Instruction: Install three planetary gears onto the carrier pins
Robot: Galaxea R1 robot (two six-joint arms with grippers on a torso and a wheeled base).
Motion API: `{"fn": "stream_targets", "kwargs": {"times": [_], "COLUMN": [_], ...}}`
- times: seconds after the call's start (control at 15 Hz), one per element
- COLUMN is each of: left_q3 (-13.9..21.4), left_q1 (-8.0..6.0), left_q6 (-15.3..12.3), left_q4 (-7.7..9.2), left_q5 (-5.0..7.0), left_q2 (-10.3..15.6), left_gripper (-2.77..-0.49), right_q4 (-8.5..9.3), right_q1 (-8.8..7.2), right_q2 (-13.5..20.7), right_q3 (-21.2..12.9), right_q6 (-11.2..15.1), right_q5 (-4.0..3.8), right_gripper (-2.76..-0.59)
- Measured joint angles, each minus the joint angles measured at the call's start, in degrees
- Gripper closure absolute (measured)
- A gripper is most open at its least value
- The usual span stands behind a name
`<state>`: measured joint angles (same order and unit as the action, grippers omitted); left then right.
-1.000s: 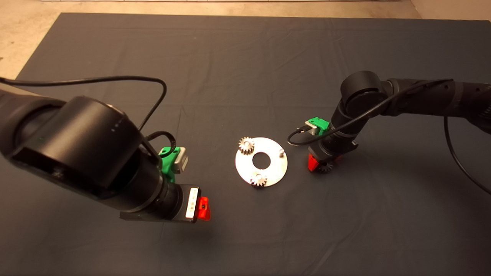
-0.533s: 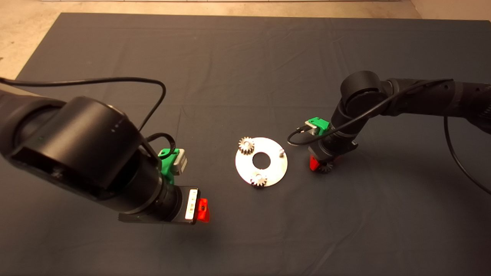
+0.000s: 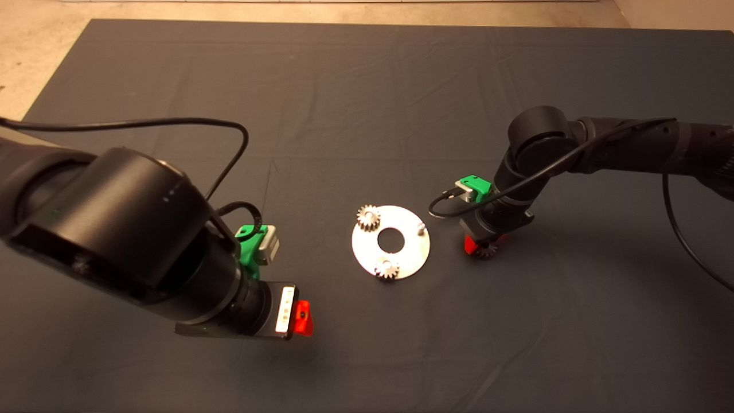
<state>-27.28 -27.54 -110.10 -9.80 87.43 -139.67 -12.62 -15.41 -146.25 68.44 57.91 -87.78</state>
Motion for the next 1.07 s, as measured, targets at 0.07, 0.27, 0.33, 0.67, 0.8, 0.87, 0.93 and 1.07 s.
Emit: {"fn": "stream_targets", "kwargs": {"times": [0.07,0.27,0.33,0.67,0.8,0.87,0.93,1.07], "left_q3": [0.0,0.0,0.1,0.3,0.3,0.3,0.3,0.3], "left_q1": [0.01,0.01,0.01,0.01,0.01,0.01,0.00,0.00], "left_q6": [0.0,-0.2,-0.2,-0.4,-0.4,-0.4,-0.4,-0.5], "left_q4": [0.02,0.02,0.02,0.21,0.21,0.21,0.21,0.21], "left_q5": [0.00,0.02,0.02,0.01,0.00,0.01,0.02,0.00], "left_q2": [0.0,0.0,0.0,0.0,0.0,0.0,0.0,0.0], "left_gripper": [-2.62,-2.62,-2.62,-2.62,-2.62,-2.62,-2.62,-2.62], "right_q4": [-0.02,0.00,0.00,0.05,0.11,0.13,0.16,0.17], "right_q1": [0.00,0.00,0.01,0.00,0.00,0.00,-0.02,-0.02], "right_q2": [0.0,-0.1,-0.1,-0.1,-0.1,-0.1,-0.1,-0.1], "right_q3": [0.0,0.0,0.0,0.5,0.8,0.9,1.0,1.0], "right_q6": [0.0,0.0,0.0,0.0,0.0,0.1,0.0,0.1], "right_q5": [0.11,0.25,0.28,0.41,0.50,0.52,0.55,0.55], "right_gripper": [-1.33,-1.23,-1.22,-1.17,-1.16,-1.15,-1.15,-1.12]}}
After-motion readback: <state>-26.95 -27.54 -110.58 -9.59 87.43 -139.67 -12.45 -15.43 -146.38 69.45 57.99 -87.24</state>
